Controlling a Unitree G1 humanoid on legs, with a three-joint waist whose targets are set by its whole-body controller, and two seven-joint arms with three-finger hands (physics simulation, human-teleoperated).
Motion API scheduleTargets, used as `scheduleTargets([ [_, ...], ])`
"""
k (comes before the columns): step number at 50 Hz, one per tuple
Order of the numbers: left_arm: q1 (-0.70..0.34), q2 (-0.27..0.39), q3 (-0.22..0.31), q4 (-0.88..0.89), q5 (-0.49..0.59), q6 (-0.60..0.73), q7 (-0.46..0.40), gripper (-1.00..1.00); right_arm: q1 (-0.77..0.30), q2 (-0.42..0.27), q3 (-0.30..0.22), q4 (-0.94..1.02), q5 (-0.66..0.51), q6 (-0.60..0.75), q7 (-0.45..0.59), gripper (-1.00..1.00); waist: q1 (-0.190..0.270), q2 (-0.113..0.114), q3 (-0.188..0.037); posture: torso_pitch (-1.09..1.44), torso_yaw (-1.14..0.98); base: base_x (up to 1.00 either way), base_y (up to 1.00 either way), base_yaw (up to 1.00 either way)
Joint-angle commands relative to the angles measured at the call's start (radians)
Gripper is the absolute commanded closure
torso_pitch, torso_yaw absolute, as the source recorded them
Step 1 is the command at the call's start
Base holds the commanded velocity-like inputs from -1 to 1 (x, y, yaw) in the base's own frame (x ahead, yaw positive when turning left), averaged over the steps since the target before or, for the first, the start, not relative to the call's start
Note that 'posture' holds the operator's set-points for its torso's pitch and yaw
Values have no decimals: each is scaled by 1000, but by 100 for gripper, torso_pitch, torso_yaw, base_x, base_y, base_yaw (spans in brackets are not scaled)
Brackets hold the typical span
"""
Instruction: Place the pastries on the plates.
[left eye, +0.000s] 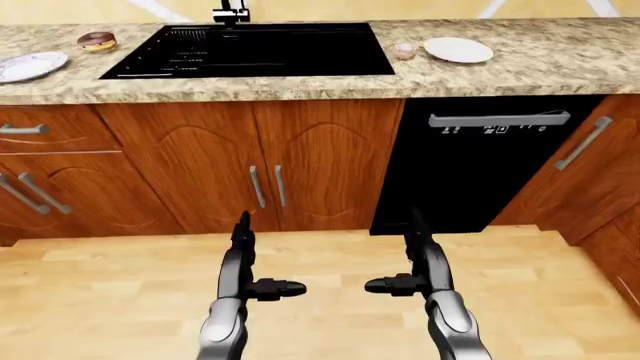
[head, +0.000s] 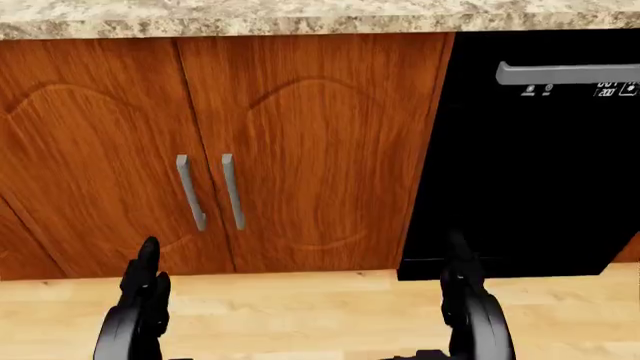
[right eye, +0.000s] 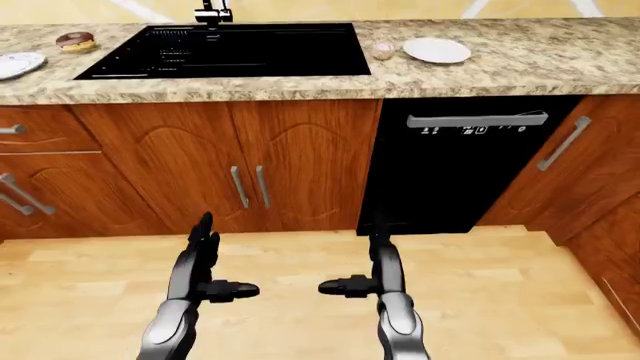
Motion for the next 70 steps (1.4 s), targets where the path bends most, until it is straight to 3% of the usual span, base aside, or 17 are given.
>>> scheduleTargets([
  [1, -73, 13, -18, -190, -10, 74, -31, -100, -33, -9, -7, -150, -3, -8, -13, -100, -2, -8, -1, 0, 0, 0, 0, 0],
  [3, -103, 12, -18, -221, 3, 115, -32, -100, -22, -16, -4, -256, -22, 61, -6, -100, 1, 1, -66, 0, 0, 0, 0, 0],
  [5, -128, 17, -6, -290, -3, 177, -34, -100, -27, -20, -14, -335, -14, 105, 13, -100, 7, -9, -25, 0, 0, 0, 0, 0],
  [7, -171, 35, -10, -320, 40, 220, -43, -100, -51, -28, -24, -394, -11, 132, 31, -100, 3, -7, -83, 0, 0, 0, 6, 0],
  [15, -306, 81, 49, -495, 38, 426, -62, -100, -205, -53, -60, -531, 17, 312, 25, -100, -21, -42, -72, 0, 0, 18, 55, 0],
  [21, -380, 170, 153, -587, 2, 522, -56, -100, -274, -89, -89, -612, 40, 397, 18, -100, -42, 15, -61, 0, 0, 29, 75, 0],
  [25, -400, 206, 191, -627, -6, 561, -64, -100, -295, -110, -123, -673, 66, 452, 18, -100, -34, 143, -104, 0, 0, 30, 75, 0],
  [27, -402, 206, 191, -634, -16, 563, -56, -100, -306, -118, -130, -693, 78, 470, 18, -100, -23, 92, -47, 0, 0, 31, 75, 0],
  [37, -408, 219, 207, -646, -49, 554, -25, -100, -321, -132, -138, -754, 98, 519, 9, -100, 1, -51, -45, 0, 0, 35, 75, 0],
  [38, -410, 227, 204, -650, -45, 557, -29, -100, -321, -135, -137, -754, 95, 521, 10, -100, -1, -14, -21, 0, 0, 41, 75, 0],
  [43, -461, 265, 208, -642, -28, 594, -49, -100, -384, -157, -149, -748, 101, 555, 10, -100, -23, -39, -53, 0, 0, 42, 76, 0],
  [49, -524, 307, 237, -642, -34, 627, -56, -100, -488, -187, -148, -750, 119, 619, 0, -100, -25, 114, -87, 0, 0, 45, 75, 0],
  [51, -528, 314, 237, -643, -38, 630, -56, -100, -514, -193, -145, -759, 127, 638, -6, -100, -13, 81, -39, 0, 0, 48, 75, 0],
  [62, -546, 351, 267, -643, -73, 643, -32, -100, -557, -211, -149, -753, 150, 646, -10, -100, -11, -25, -43, 0, 0, 57, 75, 0],
  [63, -549, 353, 265, -638, -72, 640, -31, -100, -550, -210, -148, -751, 150, 635, -9, -100, -6, -17, -8, 0, 0, 66, 75, 0],
  [66, -551, 354, 261, -646, -68, 647, -31, -100, -548, -208, -145, -753, 154, 634, -12, -100, -19, -33, -60, 0, 0, 66, 76, 0],
  [70, -547, 354, 259, -644, -64, 642, -33, -100, -545, -210, -150, -772, 163, 648, -18, -100, -45, -4, -52, 0, 0, 65, 75, 0],
])
